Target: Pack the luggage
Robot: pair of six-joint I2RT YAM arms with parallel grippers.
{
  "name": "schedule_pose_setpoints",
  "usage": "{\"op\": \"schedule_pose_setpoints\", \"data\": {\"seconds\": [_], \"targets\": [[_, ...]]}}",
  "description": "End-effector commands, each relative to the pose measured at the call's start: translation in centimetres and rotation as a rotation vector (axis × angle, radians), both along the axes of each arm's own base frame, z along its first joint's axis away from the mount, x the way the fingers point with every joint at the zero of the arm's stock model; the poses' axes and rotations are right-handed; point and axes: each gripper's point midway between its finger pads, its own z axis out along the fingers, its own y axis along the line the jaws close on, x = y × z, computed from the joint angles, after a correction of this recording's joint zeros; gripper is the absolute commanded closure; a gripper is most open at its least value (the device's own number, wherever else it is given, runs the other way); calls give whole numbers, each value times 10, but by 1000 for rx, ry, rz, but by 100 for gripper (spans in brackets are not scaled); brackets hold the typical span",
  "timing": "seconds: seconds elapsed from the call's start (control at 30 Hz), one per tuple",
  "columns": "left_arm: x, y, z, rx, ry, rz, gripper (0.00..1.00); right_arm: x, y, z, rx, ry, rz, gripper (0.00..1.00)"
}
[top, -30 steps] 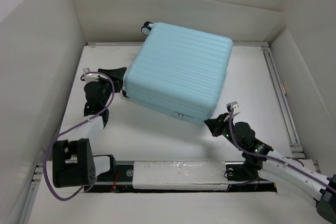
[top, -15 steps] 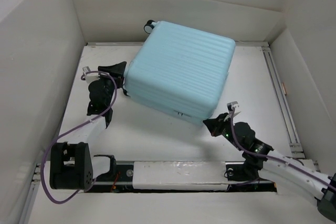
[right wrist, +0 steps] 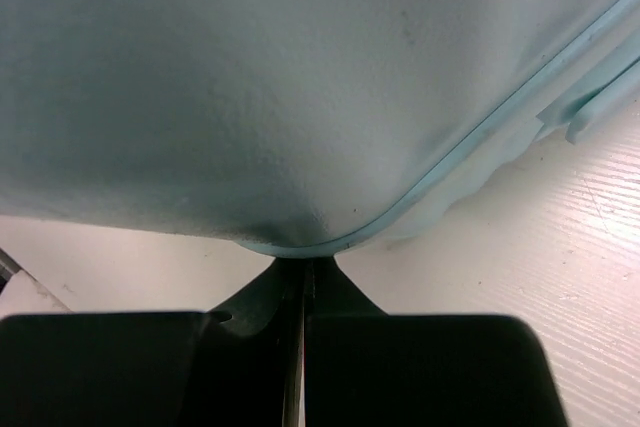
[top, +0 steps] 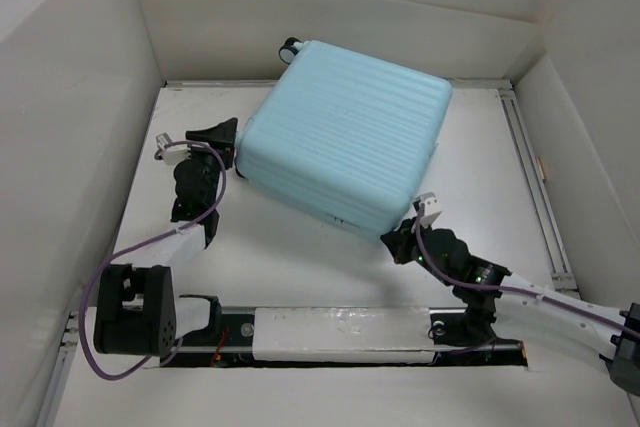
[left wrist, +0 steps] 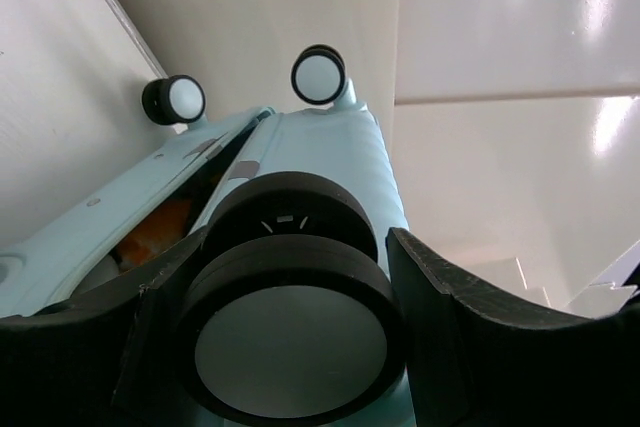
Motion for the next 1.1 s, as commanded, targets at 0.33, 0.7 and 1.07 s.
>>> {"op": "schedule_pose_setpoints", "data": {"seconds": [0.33,0.7,1.07], "targets": [[-24,-101,-47,98,-26,-454,100,-106,55,195,631,-311,623,100],[-13,-86,-9,111,-127,-408,100,-61,6,227,553,-383,279,100],[-76,-79,-42,131,-121,-412,100,62,-27,178,239,-323,63,100]]}}
